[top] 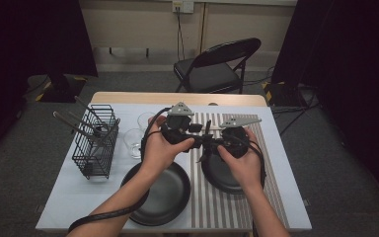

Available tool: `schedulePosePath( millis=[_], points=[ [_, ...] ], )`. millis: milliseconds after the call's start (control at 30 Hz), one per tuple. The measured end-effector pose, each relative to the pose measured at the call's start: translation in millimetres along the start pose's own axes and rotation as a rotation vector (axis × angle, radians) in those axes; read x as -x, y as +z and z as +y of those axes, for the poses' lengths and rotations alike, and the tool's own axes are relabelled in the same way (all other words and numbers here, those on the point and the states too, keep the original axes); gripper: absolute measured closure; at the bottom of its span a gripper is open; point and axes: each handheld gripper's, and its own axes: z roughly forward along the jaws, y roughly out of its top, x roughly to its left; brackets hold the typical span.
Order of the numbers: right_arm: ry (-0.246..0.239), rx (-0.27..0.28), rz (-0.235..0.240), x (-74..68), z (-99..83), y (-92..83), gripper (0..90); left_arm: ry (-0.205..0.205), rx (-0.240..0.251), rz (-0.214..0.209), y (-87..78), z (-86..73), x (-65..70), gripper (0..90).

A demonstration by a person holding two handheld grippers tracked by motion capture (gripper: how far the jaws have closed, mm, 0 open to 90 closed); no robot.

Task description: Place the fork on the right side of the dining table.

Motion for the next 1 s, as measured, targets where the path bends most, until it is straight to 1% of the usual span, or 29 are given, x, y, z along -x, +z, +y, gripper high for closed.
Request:
schedulePosePath(
  millis=[100,200,300,400,433,467,533,567,667,700,767,833,867,933,967,1000],
  points=[
    [0.004,-0.005,-0.003,2.4,-0.6,-0.6,83.4,0.006,0.018,0.005,-5.2,-0.2,-1.9,40.9],
    [0.008,-0.003,-0.009,3.8,-0.1,-1.8,83.4,0.016,0.005,0.019,-9.3,-3.3,-3.9,37.9],
    [0.007,0.002,-0.008,4.8,1.5,-3.7,83.4,0.015,-0.002,0.005,-10.7,-11.8,-4.0,37.5],
    [0.005,0.003,-0.01,6.0,3.2,-5.7,83.4,0.025,-0.017,0.011,-9.4,-22.1,-4.6,37.6],
    [0.007,0.001,-0.013,6.1,3.7,-6.3,83.3,0.025,-0.017,0.011,-9.4,-22.1,-4.6,37.7],
    [0.005,0.001,-0.009,6.3,4.1,-6.8,83.3,0.013,-0.025,0.005,-6.8,-29.3,-6.1,38.3],
    [0.002,0.001,-0.004,5.8,4.9,-7.7,83.3,0.02,-0.042,0.002,-3.2,-35.7,-8.2,38.4],
    [0.001,0.0,-0.002,5.2,5.5,-8.4,83.4,0.019,-0.052,0.008,-1.3,-38.9,-8.6,39.3],
    [-0.003,0.004,0.001,3.8,8.0,-9.4,83.4,0.017,-0.067,0.0,5.5,-46.9,-10.9,41.8],
    [-0.003,0.006,0.004,3.3,9.0,-9.9,83.3,0.016,-0.071,0.004,7.9,-49.3,-11.0,42.0],
    [-0.006,0.009,0.01,2.3,10.9,-10.5,83.4,0.024,-0.082,0.002,12.4,-53.2,-11.8,45.2],
    [-0.009,0.008,0.015,1.1,12.5,-10.9,83.3,0.023,-0.087,-0.004,16.7,-56.5,-11.9,48.4],
    [-0.014,0.01,0.018,0.8,13.1,-10.8,83.3,0.023,-0.087,-0.004,16.7,-56.5,-11.9,51.9],
    [-0.011,0.01,0.023,0.3,13.9,-10.9,83.4,0.02,-0.083,-0.012,22.0,-59.5,-11.5,55.0],
    [-0.011,0.011,0.027,0.2,14.1,-10.8,83.3,0.03,-0.087,-0.007,23.2,-59.6,-11.4,56.4],
    [-0.01,0.012,0.028,0.2,14.1,-10.8,83.3,0.025,-0.082,-0.018,25.0,-60.3,-11.1,57.3]
  ],
)
